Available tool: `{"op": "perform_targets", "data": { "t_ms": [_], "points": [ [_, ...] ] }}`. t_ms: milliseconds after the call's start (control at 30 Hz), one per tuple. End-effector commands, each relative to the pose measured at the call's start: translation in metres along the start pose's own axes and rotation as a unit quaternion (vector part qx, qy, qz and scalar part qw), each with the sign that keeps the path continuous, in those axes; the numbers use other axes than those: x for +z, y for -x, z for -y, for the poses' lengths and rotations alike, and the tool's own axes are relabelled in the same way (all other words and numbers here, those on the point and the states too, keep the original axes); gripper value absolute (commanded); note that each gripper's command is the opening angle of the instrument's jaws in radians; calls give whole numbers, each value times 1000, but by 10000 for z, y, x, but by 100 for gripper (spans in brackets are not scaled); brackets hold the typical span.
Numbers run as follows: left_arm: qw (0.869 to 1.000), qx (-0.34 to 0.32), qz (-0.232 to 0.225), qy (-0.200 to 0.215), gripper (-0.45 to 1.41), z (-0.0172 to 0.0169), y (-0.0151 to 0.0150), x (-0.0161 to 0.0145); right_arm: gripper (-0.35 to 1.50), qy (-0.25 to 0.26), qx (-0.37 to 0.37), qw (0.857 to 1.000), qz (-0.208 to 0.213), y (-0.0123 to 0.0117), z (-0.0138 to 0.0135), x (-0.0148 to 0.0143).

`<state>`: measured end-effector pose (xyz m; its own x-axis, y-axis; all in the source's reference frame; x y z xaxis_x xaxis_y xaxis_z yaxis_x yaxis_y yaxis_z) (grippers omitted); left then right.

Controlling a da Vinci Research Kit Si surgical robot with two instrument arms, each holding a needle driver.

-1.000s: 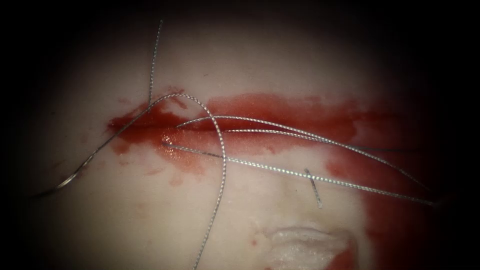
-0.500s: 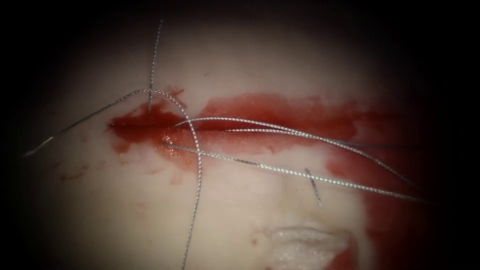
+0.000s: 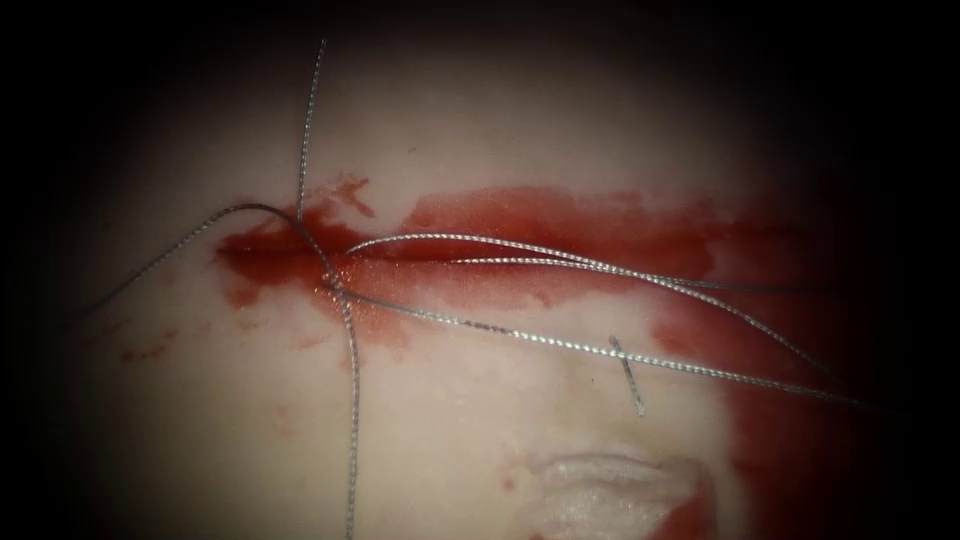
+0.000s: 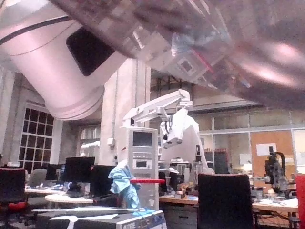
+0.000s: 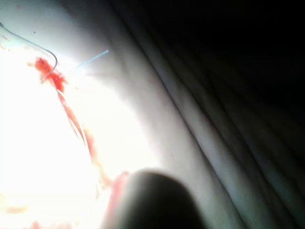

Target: Wound Closure

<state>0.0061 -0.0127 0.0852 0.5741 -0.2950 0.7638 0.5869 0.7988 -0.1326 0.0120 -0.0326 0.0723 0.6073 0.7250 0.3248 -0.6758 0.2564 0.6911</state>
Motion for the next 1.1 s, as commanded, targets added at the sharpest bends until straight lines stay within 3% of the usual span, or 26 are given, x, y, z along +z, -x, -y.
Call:
{"op": "perform_targets", "data": {
  "t_ms": [33,133,233,333,367,400,433,467,533,567,600,667,733,800,967,1100],
  "points": [
    [1000,-6,6,9,130,-8,11,5,-35,-1,0,1000,-3,-14,4,-2],
    [997,-60,37,22,140,-6,21,5,-35,-1,1,1000,-3,-16,5,-3],
    [990,-112,78,-22,140,8,31,10,-35,-1,2,1000,-3,-18,5,-2],
    [977,-151,121,-88,140,49,46,28,-35,-2,-3,1000,1,-10,2,-6],
    [975,-154,127,-97,140,57,47,31,-27,-2,-5,1000,3,-8,0,-9],
    [973,-149,134,-113,140,67,48,36,2,-3,-23,1000,-2,-7,-2,-11],
    [970,-146,139,-136,140,81,47,42,52,0,-70,996,-58,-11,-2,-19],
    [965,-149,139,-164,140,96,45,48,86,11,-96,988,-123,-20,2,-29],
    [960,-156,131,-192,140,109,41,53,116,26,-102,979,-172,-35,9,-44],
    [959,-156,126,-202,140,114,39,55,120,33,-99,977,-185,-43,13,-50],
    [956,-159,122,-213,140,119,37,57,116,40,-98,975,-194,-51,17,-57],
    [950,-167,115,-236,140,128,33,60,91,55,-97,973,-201,-70,29,-68],
    [943,-171,112,-263,140,138,29,65,93,31,-98,967,-232,-92,45,-64],
    [939,-167,116,-277,140,142,26,67,94,38,-127,962,-238,-102,58,-51],
    [939,-163,111,-281,140,144,25,68,89,60,-230,950,-203,-130,90,-13],
    [940,-161,104,-283,140,143,24,69,57,81,-278,942,-168,-156,119,21]
  ]
}}
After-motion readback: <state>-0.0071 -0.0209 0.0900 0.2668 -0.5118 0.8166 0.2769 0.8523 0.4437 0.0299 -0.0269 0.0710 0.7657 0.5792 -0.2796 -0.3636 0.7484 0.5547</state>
